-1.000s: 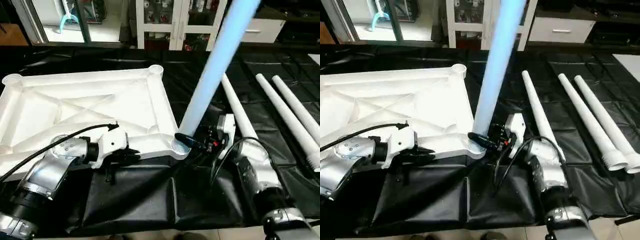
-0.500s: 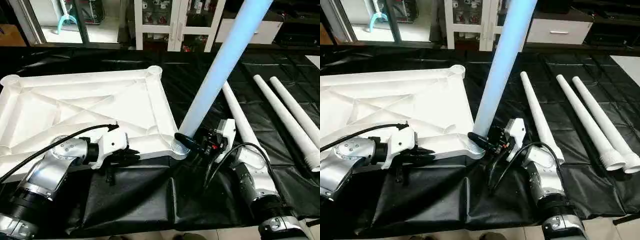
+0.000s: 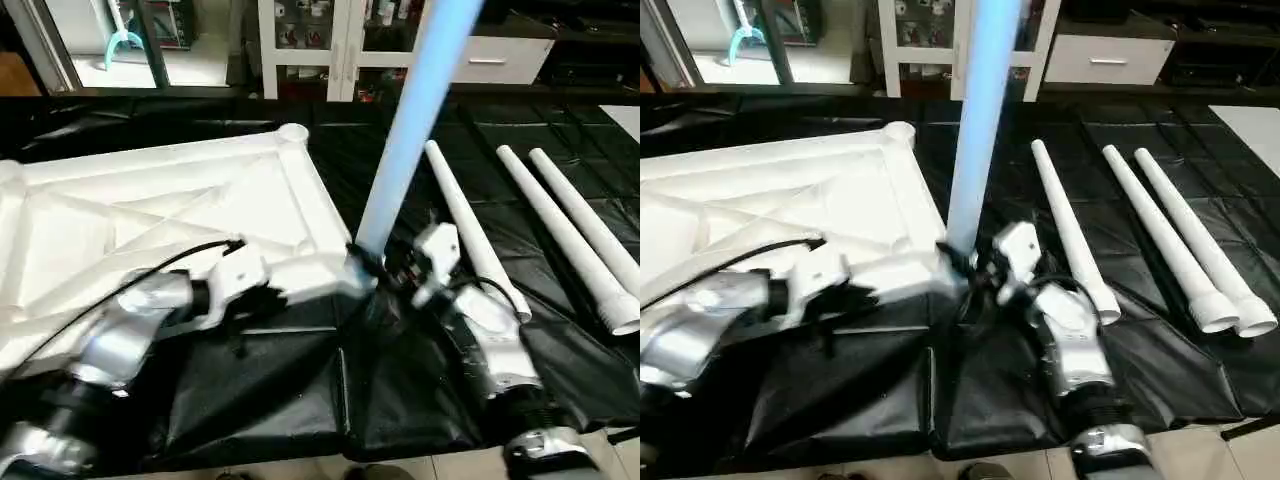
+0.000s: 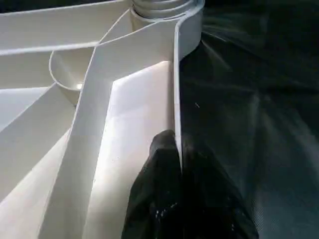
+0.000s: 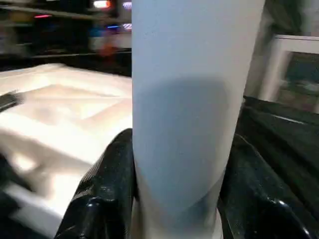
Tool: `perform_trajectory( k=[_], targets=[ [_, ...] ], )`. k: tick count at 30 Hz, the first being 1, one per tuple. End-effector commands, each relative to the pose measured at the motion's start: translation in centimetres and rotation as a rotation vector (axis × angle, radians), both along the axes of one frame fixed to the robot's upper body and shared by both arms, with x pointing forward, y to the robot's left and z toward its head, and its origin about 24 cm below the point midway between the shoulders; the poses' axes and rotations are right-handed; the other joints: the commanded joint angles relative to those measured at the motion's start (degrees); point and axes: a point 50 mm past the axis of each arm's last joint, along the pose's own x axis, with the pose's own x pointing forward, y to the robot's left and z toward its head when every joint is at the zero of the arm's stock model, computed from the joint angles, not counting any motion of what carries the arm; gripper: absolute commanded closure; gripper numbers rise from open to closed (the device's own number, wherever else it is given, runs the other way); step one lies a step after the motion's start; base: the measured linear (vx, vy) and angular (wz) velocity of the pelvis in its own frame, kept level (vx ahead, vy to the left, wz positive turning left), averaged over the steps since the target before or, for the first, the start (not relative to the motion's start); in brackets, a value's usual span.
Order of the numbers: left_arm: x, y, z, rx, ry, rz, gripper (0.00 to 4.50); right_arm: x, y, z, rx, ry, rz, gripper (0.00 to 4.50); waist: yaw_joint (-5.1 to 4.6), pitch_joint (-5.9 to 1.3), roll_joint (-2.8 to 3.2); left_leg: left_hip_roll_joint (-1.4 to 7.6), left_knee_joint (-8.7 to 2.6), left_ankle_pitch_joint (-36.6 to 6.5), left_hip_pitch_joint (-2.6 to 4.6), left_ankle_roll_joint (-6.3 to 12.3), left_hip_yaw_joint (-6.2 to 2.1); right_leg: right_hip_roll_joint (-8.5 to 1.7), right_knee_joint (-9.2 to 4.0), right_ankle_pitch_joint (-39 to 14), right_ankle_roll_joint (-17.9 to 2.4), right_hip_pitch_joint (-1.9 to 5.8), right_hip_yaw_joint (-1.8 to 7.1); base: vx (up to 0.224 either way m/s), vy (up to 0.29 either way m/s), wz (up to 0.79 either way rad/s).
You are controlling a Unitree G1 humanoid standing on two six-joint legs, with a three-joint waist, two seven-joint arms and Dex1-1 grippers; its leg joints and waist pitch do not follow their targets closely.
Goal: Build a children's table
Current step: Insert table leg to table base
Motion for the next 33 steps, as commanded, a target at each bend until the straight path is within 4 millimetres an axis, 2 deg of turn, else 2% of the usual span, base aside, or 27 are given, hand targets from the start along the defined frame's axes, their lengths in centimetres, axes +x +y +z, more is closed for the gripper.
perform_trajectory(
  k=[1, 4, 7, 9, 11, 13, 15, 18, 20, 24, 27, 29, 33],
  targets=[
    [-1.0, -1.7, -1.4, -0.051, 0.087, -0.020, 4.50, -1.0, -3.4, -6.0, 0.001, 0.358, -0.297, 2.61, -0.43, -0.66, 0.44, 4.19, -5.78, -28.7, 1.27, -3.50, -3.41, -4.44, -6.53, -29.1, -7.9, -1.35, 3.02, 0.000, 0.000, 0.00],
    [-0.6, -2.6, -0.8, -0.077, 0.069, 0.018, 4.50, -0.8, -3.2, -6.5, 0.043, 0.415, -0.386, 2.61, -0.73, -0.75, 0.49, 4.16, -5.86, -28.2, 1.12, -3.33, -3.45, -4.31, -6.36, -27.2, -8.1, -1.18, 2.86, 0.000, 0.000, 0.00],
    [-0.2, -3.7, -0.5, -0.063, 0.041, 0.078, 4.50, -0.5, -2.8, -6.9, 0.045, 0.455, -0.489, 2.61, -0.65, -0.87, 0.92, 4.13, -5.67, -26.0, 1.47, -3.40, -2.83, -4.08, -6.29, -21.8, -9.4, -1.31, 2.91, 0.000, 0.000, 0.00],
    [0.2, -4.4, -0.5, -0.054, 0.022, 0.134, 4.50, -0.4, -2.6, -7.0, 0.009, 0.452, -0.539, 2.61, -0.65, -0.88, 0.95, 4.22, -5.77, -24.4, 1.11, -3.41, -2.75, -4.02, -6.00, -18.8, -9.8, -0.91, 2.84, 0.000, 0.000, 0.00],
    [0.7, -5.3, -0.2, -0.056, -0.008, 0.213, 4.50, -0.2, -2.2, -6.8, -0.032, 0.419, -0.576, 2.61, -0.52, -1.09, 1.01, 4.17, -5.67, -23.3, 1.29, -3.72, -2.63, -3.91, -5.86, -16.6, -10.1, -0.76, 2.69, 0.000, 0.000, 0.00],
    [1.0, -5.9, -0.1, -0.070, -0.023, 0.276, 4.50, -0.1, -1.7, -6.5, -0.053, 0.392, -0.588, 2.61, -0.40, -1.22, 0.85, 4.04, -5.54, -21.8, 1.13, -3.34, -2.43, -3.87, -5.77, -13.9, -10.2, -0.42, 2.69, 0.000, 0.000, 0.00],
    [1.4, -6.2, -0.1, -0.069, -0.044, 0.348, 4.50, 0.0, -1.2, -6.2, -0.070, 0.364, -0.603, 2.61, -0.05, -1.35, 0.54, 3.77, -5.29, -20.7, 0.95, -2.16, -2.31, -3.84, -5.74, -12.5, -9.8, -0.17, 2.79, 0.000, 0.000, 0.00],
    [1.9, -6.0, 0.0, -0.031, -0.100, 0.433, 4.50, 0.1, -0.9, -6.0, -0.073, 0.329, -0.637, 2.61, 0.17, -1.39, 0.36, 3.70, -5.20, -19.4, 0.88, -1.01, -2.24, -3.74, -5.79, -11.4, -9.5, -0.08, 2.88, 0.000, 0.000, 0.00],
    [2.3, -5.6, 0.2, -0.017, -0.133, 0.489, 4.50, 0.2, -0.9, -5.8, -0.069, 0.313, -0.659, 2.61, 0.14, -1.59, 0.42, 3.64, -5.14, -18.2, 0.62, -0.58, -2.36, -3.80, -5.60, -10.5, -9.4, 0.27, 2.84, 0.000, 0.000, 0.00],
    [3.0, -4.4, 0.7, 0.002, -0.176, 0.575, 4.50, 0.3, -2.4, -5.4, -0.065, 0.279, -0.784, 2.61, 0.27, -1.72, 0.43, 3.58, -4.90, -14.8, 0.43, 0.77, -2.23, -3.66, -5.17, -5.4, -10.2, 0.54, 2.68, 0.000, 0.000, 0.00],
    [3.0, -4.6, 0.7, -0.002, -0.178, 0.569, 4.50, 0.2, -2.4, -5.3, -0.054, 0.274, -0.797, 2.61, 0.13, -1.76, 0.41, 3.59, -4.84, -14.8, 0.11, 1.22, -2.30, -3.79, -5.06, -4.9, -10.6, 0.79, 2.63, 0.000, 0.000, 0.00],
    [2.8, -4.9, 0.6, -0.010, -0.165, 0.545, 4.50, 0.2, -2.2, -5.4, -0.028, 0.286, -0.794, 2.61, 0.03, -1.86, 0.73, 3.60, -4.73, -14.4, 0.28, 1.45, -2.22, -3.65, -5.01, -3.8, -10.8, 0.74, 2.59, 0.000, 0.000, 0.00],
    [2.4, -5.4, 0.4, -0.019, -0.145, 0.495, 4.50, 0.2, -2.0, -5.7, 0.030, 0.324, -0.785, 2.61, 0.08, -1.85, 0.77, 3.69, -4.78, -14.6, 0.28, 1.82, -2.24, -3.74, -4.95, -3.5, -11.5, 0.84, 2.57, 0.000, 0.000, 0.00]
  ],
)
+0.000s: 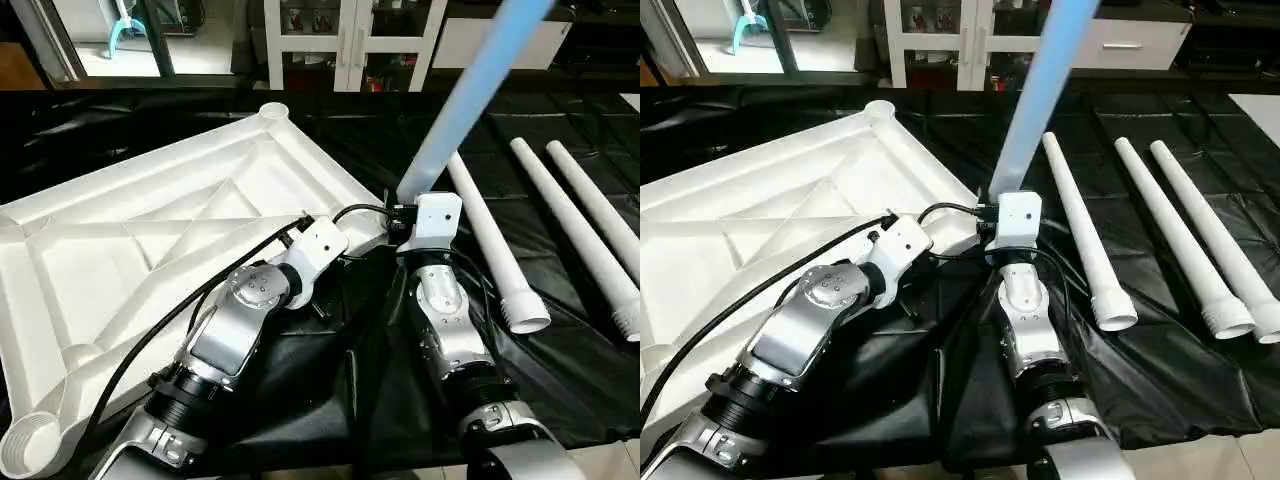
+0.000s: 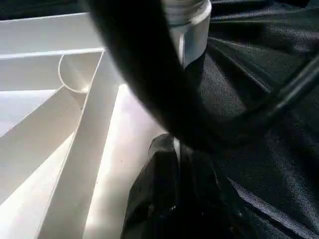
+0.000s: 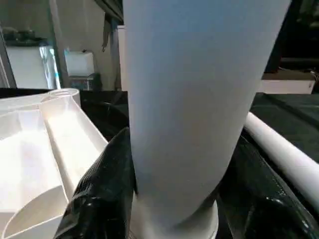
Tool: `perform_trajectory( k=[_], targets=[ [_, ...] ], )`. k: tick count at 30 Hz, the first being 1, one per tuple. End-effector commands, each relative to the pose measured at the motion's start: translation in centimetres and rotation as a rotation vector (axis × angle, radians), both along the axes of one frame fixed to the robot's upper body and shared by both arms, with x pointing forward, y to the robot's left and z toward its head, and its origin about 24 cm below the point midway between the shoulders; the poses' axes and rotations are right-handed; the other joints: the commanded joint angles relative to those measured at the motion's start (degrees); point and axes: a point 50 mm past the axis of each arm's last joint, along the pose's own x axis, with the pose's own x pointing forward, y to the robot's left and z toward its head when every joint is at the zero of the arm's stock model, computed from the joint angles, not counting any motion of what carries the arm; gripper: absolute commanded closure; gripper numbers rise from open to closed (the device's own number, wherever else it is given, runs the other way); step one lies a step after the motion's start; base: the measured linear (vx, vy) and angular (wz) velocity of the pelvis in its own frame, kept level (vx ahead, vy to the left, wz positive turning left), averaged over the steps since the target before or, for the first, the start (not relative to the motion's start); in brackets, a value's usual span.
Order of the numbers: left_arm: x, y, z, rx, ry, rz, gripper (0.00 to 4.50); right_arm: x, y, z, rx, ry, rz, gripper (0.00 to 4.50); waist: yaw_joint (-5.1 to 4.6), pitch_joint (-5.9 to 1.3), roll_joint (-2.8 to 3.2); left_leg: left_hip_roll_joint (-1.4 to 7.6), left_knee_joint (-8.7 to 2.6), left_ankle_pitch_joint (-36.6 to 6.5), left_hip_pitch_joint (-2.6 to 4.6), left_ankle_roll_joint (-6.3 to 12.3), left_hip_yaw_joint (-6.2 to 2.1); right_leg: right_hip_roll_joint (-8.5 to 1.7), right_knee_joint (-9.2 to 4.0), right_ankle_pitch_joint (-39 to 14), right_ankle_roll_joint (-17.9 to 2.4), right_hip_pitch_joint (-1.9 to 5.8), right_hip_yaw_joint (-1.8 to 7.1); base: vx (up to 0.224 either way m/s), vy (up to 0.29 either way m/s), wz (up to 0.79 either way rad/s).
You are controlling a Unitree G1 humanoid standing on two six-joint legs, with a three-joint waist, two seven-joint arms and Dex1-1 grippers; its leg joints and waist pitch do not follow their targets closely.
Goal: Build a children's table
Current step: Insert table leg to table base
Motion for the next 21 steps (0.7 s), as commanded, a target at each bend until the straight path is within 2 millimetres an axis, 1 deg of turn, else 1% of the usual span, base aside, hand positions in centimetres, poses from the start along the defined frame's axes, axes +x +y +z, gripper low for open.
perform_trajectory(
  k=[1, 2, 3, 4, 5, 6, 7, 8, 9, 10, 11, 12, 13, 14, 15, 16, 18, 19, 20, 21],
  targets=[
    [0.5, 2.6, -0.4, 0.020, -0.033, 0.124, 4.50, -2.2, -2.9, -6.4, 0.083, 0.302, -0.109, 2.61, -0.24, -1.83, 0.15, 4.09, -4.40, -14.6, 1.06, 1.78, -2.28, -3.71, -4.27, -3.9, -11.4, 0.86, 2.11, 0.000, 0.000, 0.00],
    [0.4, 2.5, -0.4, 0.014, -0.030, 0.098, 4.50, -2.1, -2.9, -6.3, 0.101, 0.298, -0.096, 2.61, -0.26, -1.95, 0.16, 4.06, -4.36, -14.9, 1.04, 2.10, -2.30, -3.73, -4.25, -3.8, -11.6, 0.94, 2.10, 0.000, 0.000, 0.00],
    [-0.6, 2.3, -0.6, -0.014, 0.011, -0.024, 4.50, -1.6, -2.7, -5.5, 0.163, 0.280, 0.005, 2.61, -0.30, -1.98, 0.18, 4.11, -4.36, -15.0, 1.04, 2.55, -2.34, -3.78, -4.19, -3.4, -11.8, 1.01, 2.11, 0.000, 0.000, 0.00],
    [-0.7, 2.3, -0.6, -0.016, 0.012, -0.050, 4.50, -1.5, -2.7, -5.3, 0.164, 0.272, 0.027, 2.61, -0.33, -2.05, 0.17, 4.19, -4.34, -14.5, 0.80, 3.10, -2.43, -3.89, -3.97, -2.4, -12.2, 1.28, 2.11, 0.000, 0.000, 0.00],
    [-1.4, 2.3, -0.6, -0.017, 0.009, -0.150, 4.50, -1.1, -2.8, -4.5, 0.159, 0.243, 0.108, 2.61, -0.40, -2.26, 0.34, 4.10, -4.24, -13.8, 0.75, 3.51, -2.45, -3.96, -3.80, -1.2, -12.6, 1.53, 2.12, 0.000, 0.000, 0.00],
    [-2.3, 2.7, -0.7, -0.011, 0.017, -0.257, 4.50, -0.7, -2.9, -3.8, 0.145, 0.229, 0.224, 2.61, -0.60, -2.30, 0.38, 4.20, -4.08, -11.8, 0.61, 4.23, -2.45, -3.93, -3.57, 1.9, -13.6, 1.69, 2.01, 0.000, 0.000, 0.00],
    [-2.3, 2.7, -0.7, -0.011, 0.017, -0.257, 4.50, -0.7, -2.9, -3.8, 0.145, 0.229, 0.224, 2.61, -0.87, -2.46, 0.57, 4.22, -3.90, -10.1, 0.51, 5.19, -2.47, -3.91, -3.24, 4.6, -14.6, 1.98, 1.90, 0.000, 0.000, 0.00],
    [-3.0, 3.1, -0.9, -0.003, 0.033, -0.327, 4.50, -0.6, -3.1, -3.3, 0.131, 0.225, 0.310, 2.62, -1.03, -2.44, 0.54, 4.10, -3.80, -9.4, 0.62, 5.87, -2.35, -3.76, -3.23, 5.7, -15.2, 2.03, 1.85, 0.000, 0.000, 0.00],
    [-3.5, 3.7, -1.1, 0.013, 0.050, -0.379, 4.50, -0.4, -3.4, -2.8, 0.108, 0.221, 0.396, 2.62, -1.10, -2.63, 0.73, 4.20, -3.61, -7.8, 0.65, 6.63, -2.33, -3.82, -2.94, 7.8, -16.3, 2.27, 1.76, 0.000, 0.000, 0.00],
    [-3.9, 4.8, -1.4, 0.031, 0.082, -0.423, 4.50, -0.7, -3.9, -2.4, 0.052, 0.255, 0.567, 2.62, -1.10, -2.62, 0.82, 4.32, -3.55, -7.0, 0.96, 7.15, -2.12, -3.73, -2.86, 8.8, -17.2, 2.16, 1.67, 0.000, 0.000, 0.00],
    [-4.0, 5.2, -1.5, 0.034, 0.093, -0.430, 4.50, -1.0, -4.2, -2.5, 0.020, 0.280, 0.639, 2.62, -0.86, -2.76, 0.89, 4.33, -3.38, -6.4, 1.08, 7.19, -2.21, -3.75, -2.68, 9.3, -17.6, 2.32, 1.55, 0.000, 0.000, 0.00],
    [-4.0, 5.2, -1.5, 0.034, 0.093, -0.430, 4.50, -1.0, -4.2, -2.5, 0.020, 0.280, 0.639, 2.62, -0.75, -2.90, 0.90, 4.43, -3.25, -5.2, 1.23, 7.56, -2.05, -3.71, -2.45, 10.9, -18.2, 2.38, 1.50, 0.000, 0.000, 0.00],
    [-4.0, 5.4, -1.5, 0.033, 0.099, -0.433, 4.50, -1.2, -4.4, -2.6, 0.004, 0.296, 0.684, 2.62, -0.58, -2.88, 1.03, 4.62, -3.23, -4.3, 1.34, 7.63, -1.93, -3.98, -2.36, 11.6, -18.8, 2.20, 1.55, 0.000, 0.000, 0.00],
    [-4.0, 5.9, -1.5, 0.030, 0.106, -0.443, 4.50, -1.7, -4.8, -2.6, -0.034, 0.312, 0.770, 2.62, -0.59, -3.08, 0.76, 4.51, -3.12, -4.3, 1.39, 7.76, -1.88, -3.86, -2.31, 11.7, -19.1, 2.40, 1.47, 0.000, 0.000, 0.00],
    [-4.0, 6.4, -1.4, 0.029, 0.108, -0.453, 4.50, -2.2, -5.3, -2.6, -0.071, 0.320, 0.848, 2.62, -0.25, -3.10, 0.71, 4.47, -2.99, -3.9, 1.36, 8.05, -1.89, -3.86, -2.27, 12.0, -19.2, 2.53, 1.44, 0.000, 0.000, 0.00],
    [-4.0, 6.7, -1.4, 0.029, 0.109, -0.460, 4.50, -2.5, -5.6, -2.6, -0.094, 0.325, 0.898, 2.62, 0.02, -3.16, 0.72, 4.51, -2.94, -3.6, 1.46, 8.30, -1.90, -3.90, -2.20, 12.0, -19.3, 2.48, 1.40, 0.000, 0.000, 0.00],
    [-3.7, 7.7, -1.6, 0.050, 0.096, -0.468, 4.50, -3.5, -6.7, -2.7, -0.108, 0.333, 0.999, 2.62, 0.37, -3.43, -0.03, 4.53, -2.79, -3.5, 1.61, 9.00, -1.71, -3.97, -2.21, 11.4, -19.3, 2.56, 1.45, 0.000, 0.000, 0.00],
    [-3.7, 7.8, -1.6, 0.051, 0.094, -0.469, 4.50, -3.6, -6.9, -2.7, -0.107, 0.335, 1.008, 2.62, 0.61, -3.45, 0.12, 4.45, -2.68, -3.2, 1.60, 9.27, -1.76, -4.07, -2.14, 11.3, -19.4, 2.54, 1.50, 0.000, 0.000, 0.00],
    [-3.5, 8.2, -1.5, 0.049, 0.087, -0.470, 4.50, -4.2, -7.7, -3.0, -0.110, 0.346, 1.043, 2.62, 0.84, -3.46, -0.04, 4.51, -2.65, -3.4, 1.59, 9.48, -1.74, -4.15, -2.20, 10.1, -19.4, 2.44, 1.50, 0.000, 0.000, 0.00],
    [-3.4, 8.3, -1.4, 0.040, 0.083, -0.466, 4.50, -4.6, -8.3, -3.3, -0.117, 0.356, 1.053, 2.62, 1.09, -3.53, 0.02, 4.64, -2.66, -3.8, 1.71, 9.19, -1.77, -4.17, -2.19, 8.5, -19.3, 2.41, 1.44, 0.000, 0.000, 0.00]
  ],
)
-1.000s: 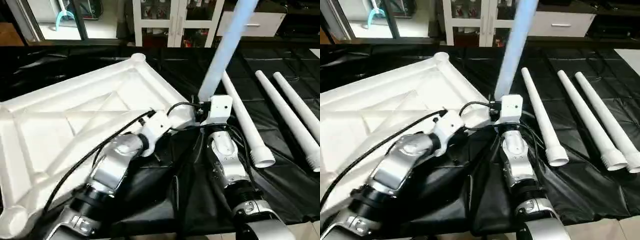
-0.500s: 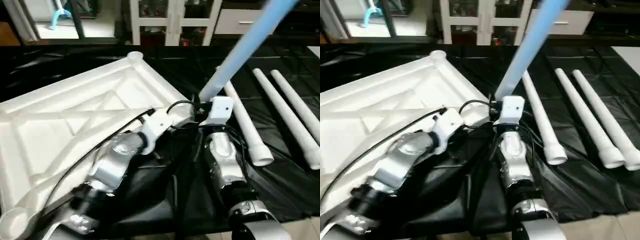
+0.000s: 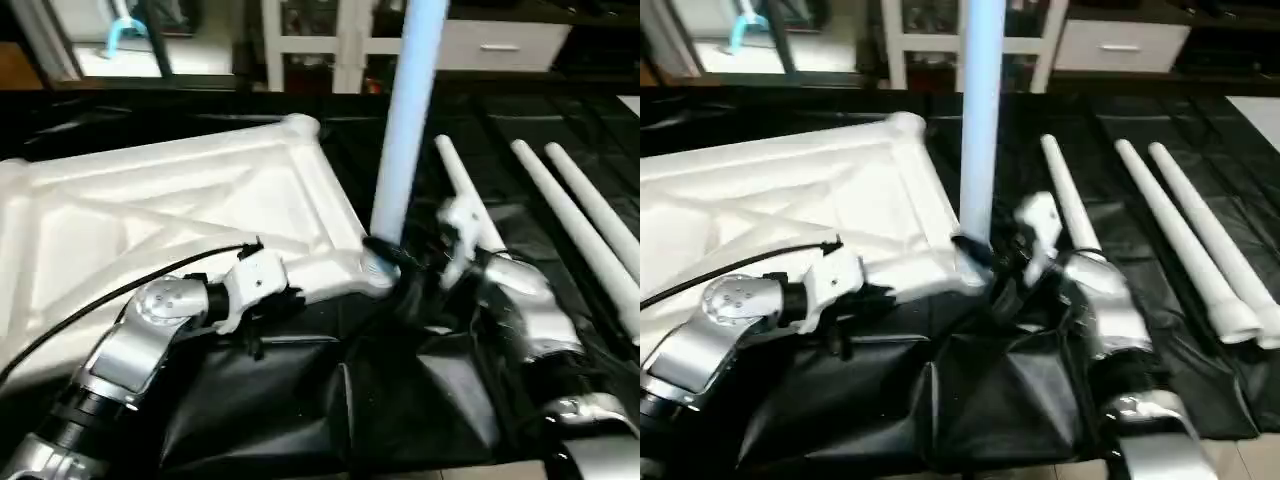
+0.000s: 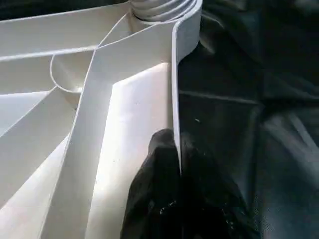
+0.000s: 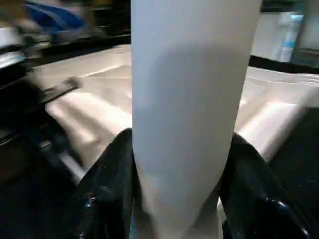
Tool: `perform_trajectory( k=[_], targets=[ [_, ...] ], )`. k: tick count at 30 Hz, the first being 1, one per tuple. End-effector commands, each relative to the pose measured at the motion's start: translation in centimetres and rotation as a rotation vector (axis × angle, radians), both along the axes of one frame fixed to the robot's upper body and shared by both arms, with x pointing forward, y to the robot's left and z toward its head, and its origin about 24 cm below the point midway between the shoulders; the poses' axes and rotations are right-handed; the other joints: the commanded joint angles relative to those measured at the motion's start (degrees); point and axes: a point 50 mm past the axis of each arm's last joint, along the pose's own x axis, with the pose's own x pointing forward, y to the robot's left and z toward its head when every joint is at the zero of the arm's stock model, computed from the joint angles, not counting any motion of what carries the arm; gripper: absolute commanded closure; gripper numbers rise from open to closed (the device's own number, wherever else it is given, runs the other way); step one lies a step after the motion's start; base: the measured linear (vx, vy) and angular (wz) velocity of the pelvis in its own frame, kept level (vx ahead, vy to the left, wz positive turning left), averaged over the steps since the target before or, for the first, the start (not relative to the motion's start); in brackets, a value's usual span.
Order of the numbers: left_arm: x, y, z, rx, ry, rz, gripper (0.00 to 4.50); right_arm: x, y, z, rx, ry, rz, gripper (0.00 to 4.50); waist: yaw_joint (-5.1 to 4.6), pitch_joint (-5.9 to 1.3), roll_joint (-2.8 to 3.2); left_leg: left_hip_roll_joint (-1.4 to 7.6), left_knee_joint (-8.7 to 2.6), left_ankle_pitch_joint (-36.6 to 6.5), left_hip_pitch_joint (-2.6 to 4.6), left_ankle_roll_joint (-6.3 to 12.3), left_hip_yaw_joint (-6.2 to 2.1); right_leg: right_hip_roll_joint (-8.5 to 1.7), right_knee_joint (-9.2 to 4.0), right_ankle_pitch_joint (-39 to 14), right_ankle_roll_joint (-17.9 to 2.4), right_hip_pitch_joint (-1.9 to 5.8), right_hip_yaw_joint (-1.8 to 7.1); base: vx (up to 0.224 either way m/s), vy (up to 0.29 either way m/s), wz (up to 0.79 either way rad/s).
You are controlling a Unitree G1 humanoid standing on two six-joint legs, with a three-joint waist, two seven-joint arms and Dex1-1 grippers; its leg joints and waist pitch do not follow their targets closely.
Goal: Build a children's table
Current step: Insert table leg to table base
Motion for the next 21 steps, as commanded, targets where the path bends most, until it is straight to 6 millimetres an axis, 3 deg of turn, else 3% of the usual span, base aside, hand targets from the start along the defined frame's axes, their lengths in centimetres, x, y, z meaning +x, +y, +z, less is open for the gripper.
perform_trajectory(
  k=[1, 6, 8, 12, 14, 15, 16, 19, 21],
  targets=[
    [-0.5, 0.7, -0.8, -0.006, 0.049, -0.012, 4.50, -2.3, -2.7, -4.4, -0.115, 0.199, -0.022, 2.62, 0.13, -3.03, -0.24, 4.19, -3.15, -4.0, 1.75, 8.67, -1.66, -4.30, -2.62, 7.4, -19.1, 2.15, 2.22, 0.000, 0.000, 0.00],
    [-0.4, 0.4, -0.7, -0.020, 0.032, -0.001, 4.50, -2.6, -3.1, -5.3, -0.090, 0.185, -0.086, 2.62, 0.54, -3.02, -0.20, 4.14, -3.10, -7.8, 1.84, 6.22, -1.61, -4.41, -3.17, -0.8, -18.5, 1.73, 2.34, 0.000, 0.000, 0.00],
    [-0.4, 0.2, -0.8, -0.023, 0.028, -0.005, 4.50, -2.7, -2.9, -5.5, -0.079, 0.168, -0.102, 2.62, 0.57, -3.14, -0.10, 4.14, -3.07, -7.6, 1.78, 5.82, -1.68, -4.37, -3.05, -0.6, -18.2, 1.76, 2.35, 0.000, 0.000, 0.00],
    [-0.2, -0.1, -0.9, -0.033, 0.008, 0.002, 4.50, -3.0, -2.3, -6.2, -0.062, 0.130, -0.163, 2.62, 0.52, -3.26, -0.03, 4.00, -2.94, -6.0, 1.64, 6.96, -1.70, -4.26, -2.82, 2.6, -18.2, 1.76, 2.23, 0.000, 0.000, 0.00],
    [-0.1, -0.1, -0.9, -0.036, 0.008, 0.003, 4.50, -3.3, -2.0, -6.6, -0.058, 0.132, -0.173, 2.62, 0.40, -3.13, -0.23, 3.94, -3.11, -8.2, 1.56, 6.41, -1.74, -4.27, -3.18, -0.5, -17.7, 1.75, 2.24, 0.000, 0.000, 0.00],
    [-0.2, -0.2, -1.0, -0.037, 0.014, 0.000, 4.50, -3.5, -1.8, -6.8, -0.057, 0.134, -0.170, 2.62, 0.45, -3.10, -0.20, 3.99, -3.22, -9.7, 1.67, 5.67, -1.84, -4.29, -3.41, -3.2, -17.3, 1.66, 2.23, 0.000, 0.000, 0.00],
    [-0.2, -0.2, -1.0, -0.036, 0.018, -0.004, 4.50, -3.6, -1.6, -7.0, -0.056, 0.141, -0.163, 2.62, 0.50, -2.69, 0.27, 4.01, -3.50, -11.4, 1.69, 4.87, -2.00, -4.29, -3.69, -6.1, -16.8, 1.43, 2.22, 0.000, 0.000, 0.00],
    [-0.2, -0.2, -0.9, -0.033, 0.022, -0.009, 4.50, -4.0, -1.2, -7.4, -0.057, 0.152, -0.152, 2.62, 0.31, -2.46, 0.22, 4.05, -4.01, -16.0, 2.05, 2.25, -2.16, -4.17, -4.30, -12.1, -15.5, 1.24, 2.26, 0.000, 0.000, 0.00],
    [-0.2, -0.1, -1.0, -0.032, 0.022, -0.009, 4.50, -4.1, -1.1, -7.7, -0.061, 0.157, -0.151, 2.62, 0.27, -2.56, 0.21, 4.05, -4.14, -16.6, 2.10, 1.54, -2.26, -4.22, -4.35, -12.4, -15.1, 1.28, 2.34, 0.000, 0.000, 0.00]
  ],
)
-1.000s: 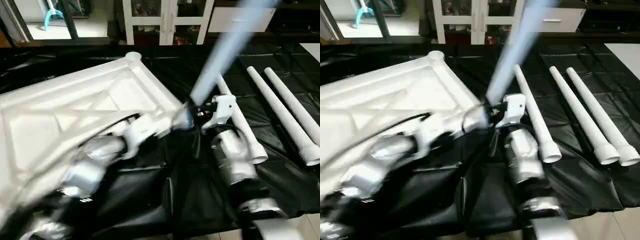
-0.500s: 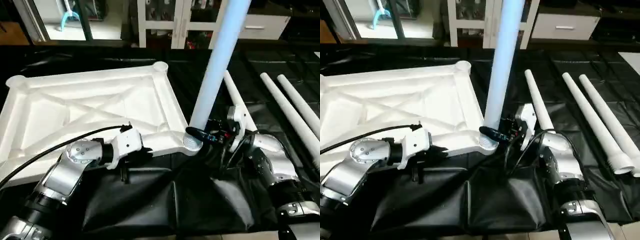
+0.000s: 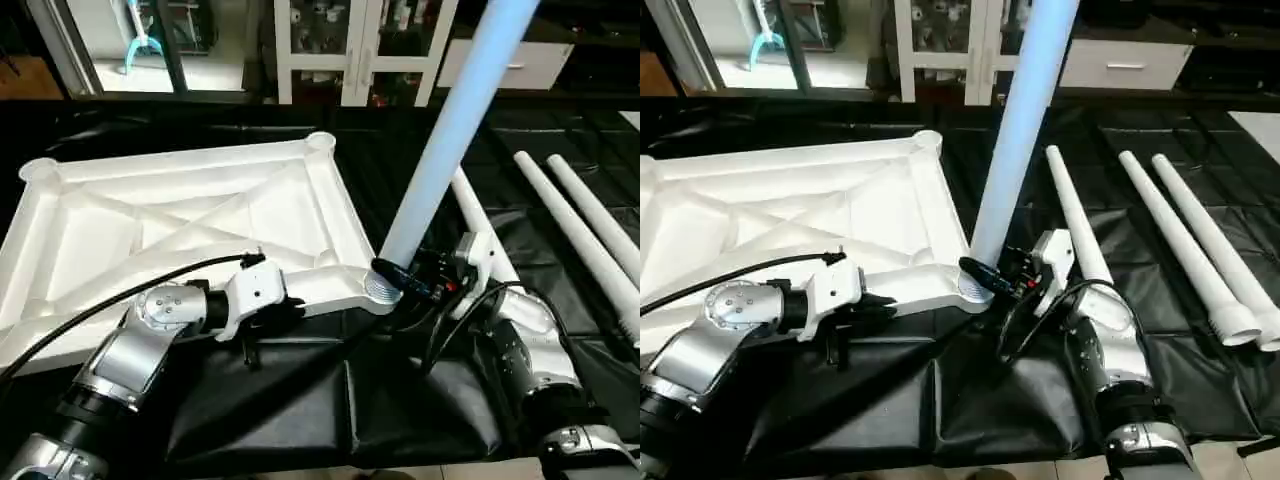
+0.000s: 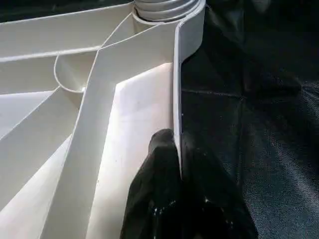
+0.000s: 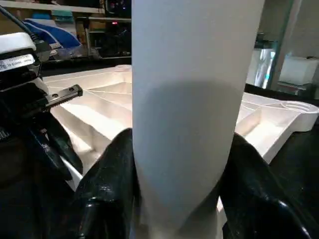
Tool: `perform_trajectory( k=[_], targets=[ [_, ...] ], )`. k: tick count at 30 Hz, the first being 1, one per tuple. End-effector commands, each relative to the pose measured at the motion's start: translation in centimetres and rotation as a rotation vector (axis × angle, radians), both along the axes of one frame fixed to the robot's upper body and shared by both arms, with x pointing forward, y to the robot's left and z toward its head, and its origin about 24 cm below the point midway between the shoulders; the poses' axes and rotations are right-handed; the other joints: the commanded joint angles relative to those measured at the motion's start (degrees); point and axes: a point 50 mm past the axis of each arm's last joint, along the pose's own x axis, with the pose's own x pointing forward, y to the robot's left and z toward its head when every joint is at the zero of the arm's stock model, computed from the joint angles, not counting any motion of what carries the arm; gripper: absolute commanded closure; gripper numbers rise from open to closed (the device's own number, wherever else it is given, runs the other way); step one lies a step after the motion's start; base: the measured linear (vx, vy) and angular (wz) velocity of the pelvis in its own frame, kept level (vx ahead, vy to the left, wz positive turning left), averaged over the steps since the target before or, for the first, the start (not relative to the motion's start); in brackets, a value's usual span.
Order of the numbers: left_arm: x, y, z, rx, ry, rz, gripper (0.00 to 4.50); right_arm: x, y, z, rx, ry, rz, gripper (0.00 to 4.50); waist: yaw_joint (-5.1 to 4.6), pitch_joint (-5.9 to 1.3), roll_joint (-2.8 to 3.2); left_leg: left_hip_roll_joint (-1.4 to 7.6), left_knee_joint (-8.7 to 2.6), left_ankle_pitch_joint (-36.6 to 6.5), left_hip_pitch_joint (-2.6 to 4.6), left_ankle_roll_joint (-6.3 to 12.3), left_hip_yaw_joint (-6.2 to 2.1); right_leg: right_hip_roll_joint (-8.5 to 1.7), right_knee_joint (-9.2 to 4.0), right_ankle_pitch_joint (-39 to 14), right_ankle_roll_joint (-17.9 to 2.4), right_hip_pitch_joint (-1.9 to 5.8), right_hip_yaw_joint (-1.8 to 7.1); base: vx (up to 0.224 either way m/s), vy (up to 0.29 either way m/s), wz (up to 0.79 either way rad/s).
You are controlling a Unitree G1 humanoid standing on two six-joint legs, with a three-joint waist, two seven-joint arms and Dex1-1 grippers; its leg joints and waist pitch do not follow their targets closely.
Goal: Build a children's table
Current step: Insert table leg to table base
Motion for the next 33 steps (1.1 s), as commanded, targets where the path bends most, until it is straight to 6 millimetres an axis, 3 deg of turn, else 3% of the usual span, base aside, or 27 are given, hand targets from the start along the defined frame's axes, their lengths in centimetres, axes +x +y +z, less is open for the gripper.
perform_trajectory(
  k=[1, 4, 11, 14, 16, 18, 21, 27, 31, 33],
  targets=[
    [-0.2, -0.1, 0.0, -0.033, 0.003, -0.012, 4.50, -2.5, -1.3, -5.2, -0.124, 0.248, -0.039, 2.62, -0.22, -2.02, 0.13, 3.96, -4.72, -16.2, 1.29, 1.85, -2.26, -4.16, -4.83, -11.8, -15.0, 0.50, 2.33, 0.000, 0.000, 0.00],
    [-0.2, -0.2, 0.1, -0.045, 0.022, -0.020, 4.50, -2.6, -1.2, -5.5, -0.121, 0.248, -0.047, 2.62, -0.23, -1.90, 0.14, 3.91, -4.71, -15.5, 1.15, 2.46, -2.17, -4.18, -4.79, -9.9, -15.4, 0.45, 2.38, 0.000, 0.000, 0.00],
    [-0.5, -0.1, -0.7, -0.004, 0.068, -0.023, 4.50, -2.2, -1.1, -5.5, -0.112, 0.249, -0.125, 2.62, -0.40, -1.72, 0.30, 3.96, -5.05, -18.0, 1.22, 1.45, -2.31, -4.18, -5.12, -13.0, -14.6, 0.18, 2.44, 0.000, 0.000, 0.00],
    [0.0, -0.5, -1.1, 0.005, 0.062, 0.040, 4.50, -1.9, -1.2, -6.0, -0.103, 0.270, -0.265, 2.62, -0.64, -1.45, 0.03, 4.02, -5.35, -20.5, 1.24, 0.10, -2.47, -4.23, -5.42, -16.9, -13.5, -0.16, 2.49, 0.000, 0.000, 0.00],
    [0.7, -1.0, -1.1, -0.015, 0.052, 0.125, 4.50, -2.0, -1.2, -6.7, -0.126, 0.282, -0.380, 2.62, -0.78, -1.04, 0.09, 3.91, -5.37, -23.7, 1.72, -1.67, -2.57, -4.33, -6.09, -22.5, -11.8, -0.92, 2.64, 0.000, 0.000, 0.00],
    [1.3, -1.8, -0.9, -0.045, 0.049, 0.200, 4.50, -2.1, -1.1, -7.3, -0.129, 0.304, -0.485, 2.62, -0.96, -0.78, -0.13, 3.73, -5.51, -26.1, 1.74, -2.79, -2.89, -4.36, -6.37, -26.9, -10.1, -1.10, 2.65, 0.000, 0.000, 0.00],
    [1.7, -2.7, -1.1, -0.049, 0.044, 0.263, 4.50, -2.1, -0.7, -7.8, -0.138, 0.327, -0.581, 2.62, -1.10, -0.56, -0.07, 3.66, -5.64, -28.2, 1.95, -2.64, -3.25, -4.45, -6.99, -31.2, -7.8, -1.56, 2.85, 0.000, 0.000, 0.00],
    [2.7, -4.6, -1.9, -0.070, 0.053, 0.448, 4.50, -1.5, 0.9, -8.3, -0.169, 0.389, -0.748, 2.62, -1.11, -0.52, 0.37, 3.46, -6.23, -27.6, 1.80, -2.49, -3.21, -4.03, -7.19, -27.0, -6.7, -1.54, 2.62, 0.000, 0.000, 0.00],
    [3.6, -6.6, -2.2, -0.084, 0.051, 0.610, 4.50, -1.2, 2.6, -8.6, -0.186, 0.424, -0.859, 2.62, -1.09, -0.48, 0.62, 3.25, -6.24, -27.8, 2.01, -2.34, -3.13, -4.00, -7.55, -27.3, -5.7, -1.78, 2.73, 0.000, 0.000, 0.00],
    [3.6, -6.9, -2.1, -0.086, 0.057, 0.603, 4.50, -1.2, 3.0, -8.6, -0.186, 0.431, -0.860, 2.62, -1.25, -0.62, 0.40, 3.13, -6.61, -26.6, 1.19, -1.38, -3.47, -4.11, -7.59, -26.3, -4.8, -1.06, 2.63, 0.000, 0.000, 0.00]
  ],
)
